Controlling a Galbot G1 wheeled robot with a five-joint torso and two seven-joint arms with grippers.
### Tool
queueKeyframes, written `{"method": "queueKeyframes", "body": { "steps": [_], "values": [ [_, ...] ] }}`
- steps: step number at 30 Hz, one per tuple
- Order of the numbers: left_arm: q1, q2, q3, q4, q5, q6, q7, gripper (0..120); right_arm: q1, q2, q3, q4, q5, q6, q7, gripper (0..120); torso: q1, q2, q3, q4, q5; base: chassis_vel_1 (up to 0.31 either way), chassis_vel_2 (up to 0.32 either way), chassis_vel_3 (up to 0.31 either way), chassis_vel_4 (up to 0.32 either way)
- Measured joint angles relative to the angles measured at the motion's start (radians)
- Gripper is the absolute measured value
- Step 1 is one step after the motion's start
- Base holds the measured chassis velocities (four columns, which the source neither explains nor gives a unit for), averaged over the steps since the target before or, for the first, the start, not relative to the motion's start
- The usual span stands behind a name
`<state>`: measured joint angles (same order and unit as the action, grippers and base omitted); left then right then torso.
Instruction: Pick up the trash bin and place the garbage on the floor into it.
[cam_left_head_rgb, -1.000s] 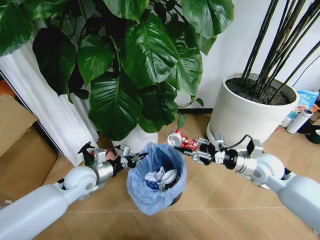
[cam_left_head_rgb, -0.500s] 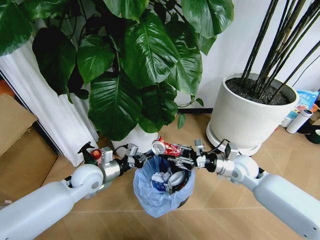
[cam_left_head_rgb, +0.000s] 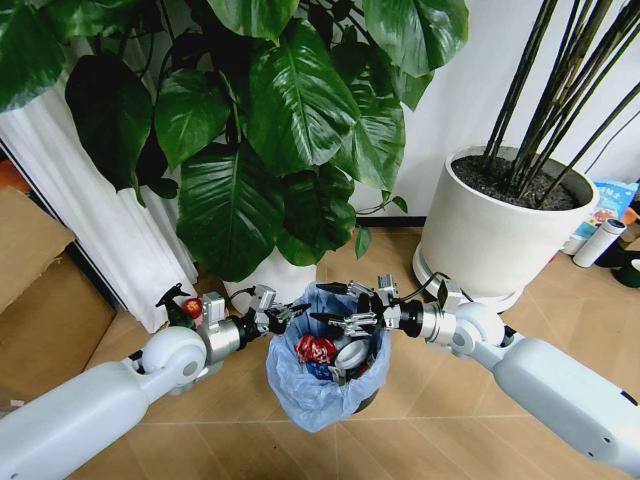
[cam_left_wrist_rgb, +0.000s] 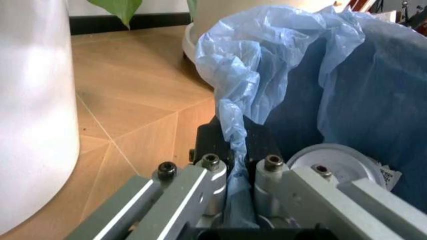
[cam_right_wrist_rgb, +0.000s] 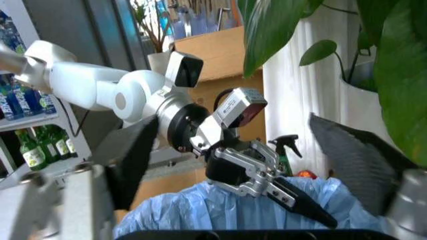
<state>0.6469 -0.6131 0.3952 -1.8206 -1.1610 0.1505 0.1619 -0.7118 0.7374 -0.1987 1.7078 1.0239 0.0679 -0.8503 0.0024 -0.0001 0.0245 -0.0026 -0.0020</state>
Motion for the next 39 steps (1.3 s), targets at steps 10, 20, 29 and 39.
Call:
{"method": "queueKeyframes", "body": {
  "steps": [10, 20, 29, 39],
  "values": [
    [0.115, 0.025, -0.154, -0.023, 0.036, 0.001, -0.010, 0, -0.149, 0.004, 0.218, 0.006, -0.025, 0.022, 0.012, 100, 0.000, 0.000, 0.000, 0.0003, -0.0001, 0.000, 0.000, 0.000, 0.000],
    [0.270, 0.104, -0.383, -0.076, 0.043, -0.002, -0.005, 0, -0.427, 0.035, 0.585, -0.030, -0.074, 0.057, 0.106, 100, 0.000, 0.000, 0.000, 0.0003, -0.0002, 0.000, 0.000, 0.000, 0.000],
    [0.370, 0.137, -0.449, -0.091, 0.071, -0.013, 0.009, 0, -0.702, 0.060, 0.844, -0.019, -0.127, 0.065, 0.194, 100, 0.000, 0.000, 0.000, -0.0002, 0.0000, 0.000, 0.000, 0.000, 0.000],
    [0.378, 0.133, -0.441, -0.103, 0.082, -0.016, 0.022, 0, -0.868, 0.123, 1.012, -0.051, -0.201, 0.113, 0.282, 100, 0.000, 0.000, 0.000, 0.0000, 0.0001, 0.000, 0.000, 0.000, 0.000]
  ]
}}
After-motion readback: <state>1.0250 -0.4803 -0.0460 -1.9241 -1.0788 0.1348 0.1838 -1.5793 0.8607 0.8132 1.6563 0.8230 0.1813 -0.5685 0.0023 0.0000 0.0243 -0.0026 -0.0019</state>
